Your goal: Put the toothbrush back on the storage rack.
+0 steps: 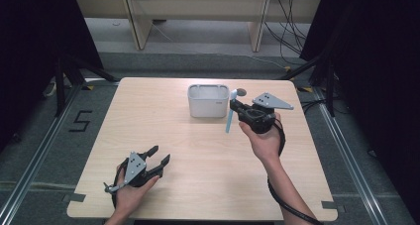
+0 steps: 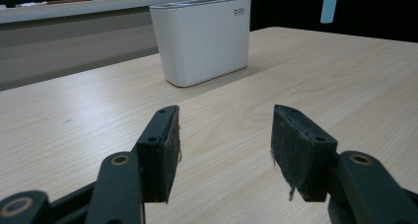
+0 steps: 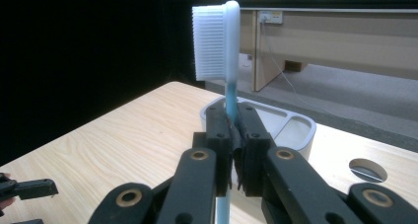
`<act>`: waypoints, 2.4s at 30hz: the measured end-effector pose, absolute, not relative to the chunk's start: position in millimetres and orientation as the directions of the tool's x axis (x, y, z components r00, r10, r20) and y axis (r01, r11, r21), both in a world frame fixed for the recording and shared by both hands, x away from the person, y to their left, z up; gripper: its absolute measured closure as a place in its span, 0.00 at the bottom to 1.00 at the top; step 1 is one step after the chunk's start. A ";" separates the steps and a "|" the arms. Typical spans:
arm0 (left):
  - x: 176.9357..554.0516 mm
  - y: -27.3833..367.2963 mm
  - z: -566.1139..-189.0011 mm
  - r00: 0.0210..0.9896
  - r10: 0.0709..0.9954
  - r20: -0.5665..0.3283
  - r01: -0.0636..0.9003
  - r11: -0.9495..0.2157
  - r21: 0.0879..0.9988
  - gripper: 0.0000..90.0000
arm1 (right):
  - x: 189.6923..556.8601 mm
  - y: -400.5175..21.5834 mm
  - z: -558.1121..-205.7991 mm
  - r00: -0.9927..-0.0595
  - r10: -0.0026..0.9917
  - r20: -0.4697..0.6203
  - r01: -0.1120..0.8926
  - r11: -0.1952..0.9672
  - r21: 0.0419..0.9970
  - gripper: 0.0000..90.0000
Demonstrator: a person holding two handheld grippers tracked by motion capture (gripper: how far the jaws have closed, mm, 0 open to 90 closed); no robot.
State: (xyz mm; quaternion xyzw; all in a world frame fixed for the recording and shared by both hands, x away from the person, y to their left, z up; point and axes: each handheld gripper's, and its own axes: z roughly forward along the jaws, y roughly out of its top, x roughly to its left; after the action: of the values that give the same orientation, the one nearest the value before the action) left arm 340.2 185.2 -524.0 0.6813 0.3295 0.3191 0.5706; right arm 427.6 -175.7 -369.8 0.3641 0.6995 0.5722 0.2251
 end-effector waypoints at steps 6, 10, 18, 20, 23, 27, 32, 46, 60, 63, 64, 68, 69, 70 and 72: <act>340.4 185.7 -524.0 0.571 0.819 0.051 0.090 -0.124 0.988 0.49 | 432.3 -177.9 -368.4 -0.618 0.780 0.100 0.259 0.082 0.963 0.96; 338.8 186.2 -523.3 0.564 0.824 0.049 0.107 -0.132 0.985 0.49 | 437.2 -178.9 -366.7 -0.612 0.785 0.091 0.248 0.081 0.965 0.96; 338.9 186.5 -523.2 0.563 0.825 0.046 0.110 -0.130 0.985 0.49 | 445.2 -179.3 -362.0 -0.595 0.798 0.094 0.248 0.071 0.966 0.96; 338.9 186.6 -523.3 0.563 0.825 0.045 0.110 -0.129 0.985 0.49 | 447.4 -179.6 -361.5 -0.590 0.803 0.086 0.243 0.075 0.967 0.96; 338.7 186.7 -523.3 0.562 0.826 0.043 0.111 -0.126 0.986 0.49 | 451.3 -180.6 -361.5 -0.589 0.806 0.067 0.226 0.085 0.970 0.96; 338.7 186.6 -523.3 0.562 0.826 0.042 0.112 -0.126 0.986 0.49 | 454.3 -179.6 -361.5 -0.583 0.808 0.082 0.238 0.074 0.968 0.96; 338.6 186.8 -523.3 0.562 0.826 0.042 0.111 -0.126 0.986 0.49 | 459.2 -179.4 -361.6 -0.576 0.814 0.069 0.229 0.080 0.970 0.96; 338.5 186.8 -523.3 0.561 0.827 0.041 0.111 -0.124 0.986 0.49 | 470.2 -179.3 -360.5 -0.551 0.832 0.065 0.220 0.070 0.973 0.96; 338.6 186.9 -523.3 0.561 0.827 0.040 0.110 -0.122 0.986 0.49 | 479.8 -177.9 -358.1 -0.541 0.838 0.069 0.222 0.064 0.973 0.96; 338.5 187.0 -523.3 0.561 0.827 0.039 0.111 -0.122 0.986 0.49 | 481.8 -177.7 -357.6 -0.533 0.844 0.060 0.218 0.068 0.974 0.96; 338.5 187.0 -523.3 0.561 0.827 0.039 0.111 -0.122 0.986 0.49 | 481.6 -177.3 -357.2 -0.529 0.845 0.075 0.231 0.059 0.971 0.96; 338.6 186.8 -523.3 0.560 0.827 0.040 0.111 -0.123 0.986 0.49 | 483.7 -176.7 -355.3 -0.523 0.849 0.072 0.224 0.055 0.973 0.96; 338.6 186.8 -523.3 0.560 0.827 0.041 0.110 -0.124 0.986 0.49 | 485.4 -178.0 -354.9 -0.528 0.848 0.051 0.211 0.073 0.975 0.96; 338.5 186.7 -523.3 0.560 0.827 0.041 0.110 -0.123 0.986 0.49 | 486.4 -177.9 -354.5 -0.524 0.850 0.049 0.208 0.072 0.975 0.96; 338.5 186.8 -523.3 0.560 0.827 0.041 0.110 -0.123 0.986 0.49 | 487.3 -176.4 -354.0 -0.523 0.850 0.070 0.220 0.055 0.974 0.96</act>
State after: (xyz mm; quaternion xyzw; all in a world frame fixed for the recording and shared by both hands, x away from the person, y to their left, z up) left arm 338.5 186.8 -523.3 0.6789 0.3452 0.3173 0.5650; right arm 487.3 -176.4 -354.0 0.3992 0.6696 0.5595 0.2814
